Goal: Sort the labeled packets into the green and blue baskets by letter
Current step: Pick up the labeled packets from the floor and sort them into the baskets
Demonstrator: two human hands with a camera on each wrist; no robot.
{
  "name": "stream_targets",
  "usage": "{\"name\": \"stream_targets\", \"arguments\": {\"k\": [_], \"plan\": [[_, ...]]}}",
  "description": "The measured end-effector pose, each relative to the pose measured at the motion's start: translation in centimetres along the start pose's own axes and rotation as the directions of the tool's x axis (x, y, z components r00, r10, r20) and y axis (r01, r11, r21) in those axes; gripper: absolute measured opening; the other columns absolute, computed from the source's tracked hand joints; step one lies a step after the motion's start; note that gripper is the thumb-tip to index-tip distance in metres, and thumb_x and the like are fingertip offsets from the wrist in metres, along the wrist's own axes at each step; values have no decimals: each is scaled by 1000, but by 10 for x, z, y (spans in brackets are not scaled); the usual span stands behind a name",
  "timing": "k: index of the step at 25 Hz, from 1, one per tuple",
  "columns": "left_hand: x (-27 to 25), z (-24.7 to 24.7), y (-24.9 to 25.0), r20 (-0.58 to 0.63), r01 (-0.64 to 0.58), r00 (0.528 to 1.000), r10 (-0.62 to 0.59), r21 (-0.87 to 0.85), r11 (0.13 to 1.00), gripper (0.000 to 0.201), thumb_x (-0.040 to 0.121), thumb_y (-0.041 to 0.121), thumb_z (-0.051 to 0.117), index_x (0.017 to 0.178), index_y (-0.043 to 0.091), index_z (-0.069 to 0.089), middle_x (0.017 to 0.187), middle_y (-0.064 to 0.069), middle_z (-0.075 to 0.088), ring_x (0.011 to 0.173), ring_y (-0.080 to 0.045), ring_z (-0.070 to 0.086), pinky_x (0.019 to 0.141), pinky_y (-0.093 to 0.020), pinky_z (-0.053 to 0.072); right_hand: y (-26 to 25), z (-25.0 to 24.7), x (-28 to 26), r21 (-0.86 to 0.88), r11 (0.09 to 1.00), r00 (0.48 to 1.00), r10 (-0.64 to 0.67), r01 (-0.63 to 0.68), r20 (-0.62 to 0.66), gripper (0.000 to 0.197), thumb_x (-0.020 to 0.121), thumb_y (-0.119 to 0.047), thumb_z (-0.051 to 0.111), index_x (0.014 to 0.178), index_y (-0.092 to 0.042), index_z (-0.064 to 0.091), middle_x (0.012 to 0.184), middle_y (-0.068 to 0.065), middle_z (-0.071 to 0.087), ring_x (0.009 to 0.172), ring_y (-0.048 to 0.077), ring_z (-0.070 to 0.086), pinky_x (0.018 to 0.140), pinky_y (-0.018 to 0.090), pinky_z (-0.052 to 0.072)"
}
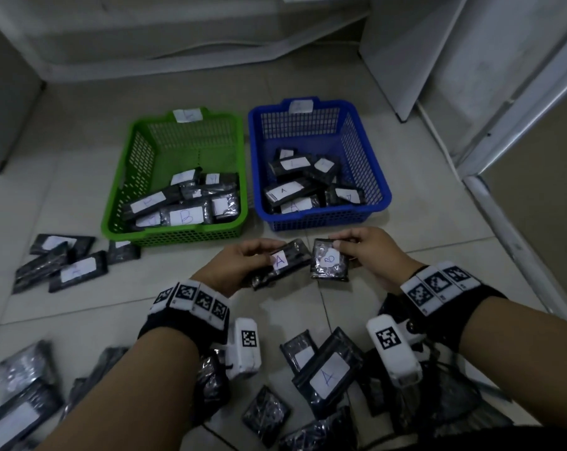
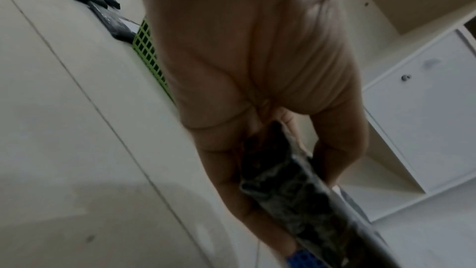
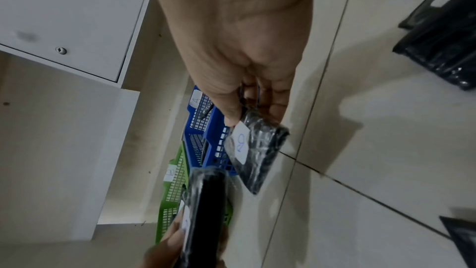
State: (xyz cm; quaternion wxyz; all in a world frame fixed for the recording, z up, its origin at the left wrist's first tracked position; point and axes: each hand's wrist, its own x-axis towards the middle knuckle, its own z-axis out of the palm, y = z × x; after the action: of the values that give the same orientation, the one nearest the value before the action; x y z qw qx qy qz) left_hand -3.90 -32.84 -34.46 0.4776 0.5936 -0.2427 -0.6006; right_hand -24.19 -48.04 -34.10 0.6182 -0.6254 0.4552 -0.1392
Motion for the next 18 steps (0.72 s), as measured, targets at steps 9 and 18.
{"name": "stream_targets", "arguments": {"k": [9, 18], "plan": [[80, 54, 55, -356, -318, 861, 364, 183, 930, 13, 85, 10, 66, 88, 22, 64, 83, 1, 65, 72, -14, 58, 68, -31, 51, 1, -11, 8, 42, 999, 999, -13, 15, -49, 13, 88, -7, 63, 99, -6, 68, 87, 12, 67, 69, 18, 63, 49, 23, 51], [106, 45, 48, -160, -238, 750, 641, 840, 488, 19, 82, 14, 67, 100, 18, 73, 107, -1, 59, 104, -19, 52, 95, -29, 42, 7, -23, 14, 41, 998, 998, -56, 56, 2, 21, 88, 0, 60, 91, -20, 67, 86, 2, 70, 75, 13, 66, 60, 27, 57]]}}
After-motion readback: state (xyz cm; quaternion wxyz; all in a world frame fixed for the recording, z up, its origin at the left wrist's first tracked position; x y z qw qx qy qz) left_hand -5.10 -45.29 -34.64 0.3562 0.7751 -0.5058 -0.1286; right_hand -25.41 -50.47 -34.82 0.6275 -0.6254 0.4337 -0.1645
